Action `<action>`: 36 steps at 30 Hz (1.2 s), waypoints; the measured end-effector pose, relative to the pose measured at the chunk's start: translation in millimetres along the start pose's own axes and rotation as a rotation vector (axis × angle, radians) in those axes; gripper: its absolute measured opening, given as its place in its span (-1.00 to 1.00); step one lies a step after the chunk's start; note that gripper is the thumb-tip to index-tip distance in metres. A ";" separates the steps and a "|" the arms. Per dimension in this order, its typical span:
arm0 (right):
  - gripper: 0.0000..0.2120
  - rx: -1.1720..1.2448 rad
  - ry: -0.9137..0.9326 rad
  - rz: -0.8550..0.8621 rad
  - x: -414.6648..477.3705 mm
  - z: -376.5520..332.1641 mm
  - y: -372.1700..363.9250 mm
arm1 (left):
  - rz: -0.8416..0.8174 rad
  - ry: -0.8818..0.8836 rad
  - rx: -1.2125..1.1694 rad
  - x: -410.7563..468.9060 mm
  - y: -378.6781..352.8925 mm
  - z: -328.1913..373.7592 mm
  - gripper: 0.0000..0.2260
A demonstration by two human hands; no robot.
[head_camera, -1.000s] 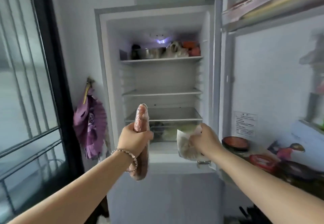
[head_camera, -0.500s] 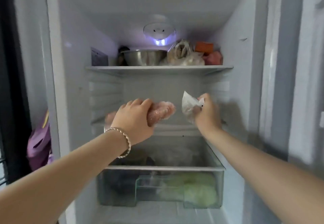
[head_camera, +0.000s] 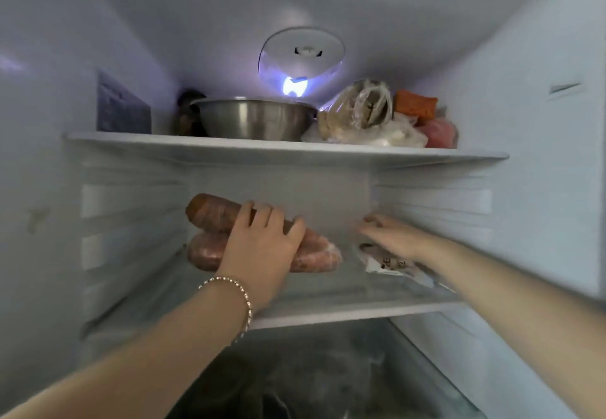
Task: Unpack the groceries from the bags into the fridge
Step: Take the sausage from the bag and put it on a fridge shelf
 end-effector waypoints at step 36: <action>-0.46 -0.041 0.111 0.227 46.3 -16.2 -19.9 | -0.022 0.290 -0.090 -5.8 -34.8 -27.7 -0.48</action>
Point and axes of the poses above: each hand's wrist, its own x-axis towards the middle knuckle, its own y-axis out of the back of the hand, z = x × y, the point moved 9 cm from there along x, towards the middle knuckle, and after that the axes turned 10 degrees about z, right-handed, at the moved point
